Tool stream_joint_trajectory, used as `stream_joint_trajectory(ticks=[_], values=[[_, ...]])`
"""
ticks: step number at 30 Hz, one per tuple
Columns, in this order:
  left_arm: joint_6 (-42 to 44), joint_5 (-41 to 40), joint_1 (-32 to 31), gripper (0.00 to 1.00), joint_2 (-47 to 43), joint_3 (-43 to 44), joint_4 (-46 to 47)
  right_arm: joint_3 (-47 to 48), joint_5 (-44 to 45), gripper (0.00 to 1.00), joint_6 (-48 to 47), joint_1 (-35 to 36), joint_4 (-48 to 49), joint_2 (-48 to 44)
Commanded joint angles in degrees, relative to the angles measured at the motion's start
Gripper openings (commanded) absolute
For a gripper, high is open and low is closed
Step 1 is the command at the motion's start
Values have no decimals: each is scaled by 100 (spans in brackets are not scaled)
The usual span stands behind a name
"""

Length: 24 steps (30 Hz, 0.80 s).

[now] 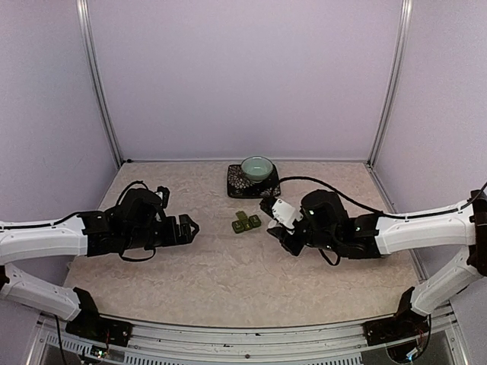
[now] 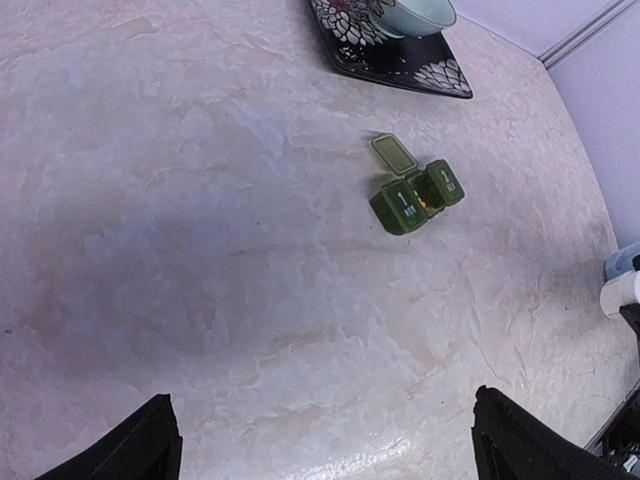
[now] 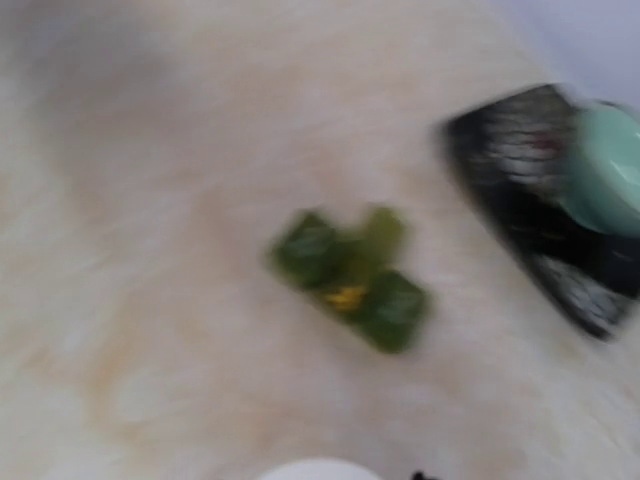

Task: Sort the pills into containers
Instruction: Place the pill bottle at the center of the board.

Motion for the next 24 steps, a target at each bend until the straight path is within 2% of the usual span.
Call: stream_joint_trajectory(ticks=[1, 6, 13, 18, 24], values=[[443, 271, 344, 99, 628, 519, 594, -961, 303, 9, 967, -526, 2277, -308], [690, 1109, 939, 99, 1814, 1044, 1558, -1678, 470, 10, 1495, -987, 3492, -171], [1062, 1750, 922, 99, 3430, 2116, 1980, -2155, 584, 11, 2064, -1224, 4422, 245], [1160, 1812, 837, 99, 3938, 2283, 2055, -2242, 636, 12, 2435, -1273, 4672, 604], [1412, 1472, 629, 99, 4010, 2464, 1770, -2284, 596, 13, 2821, -1276, 4836, 1028]])
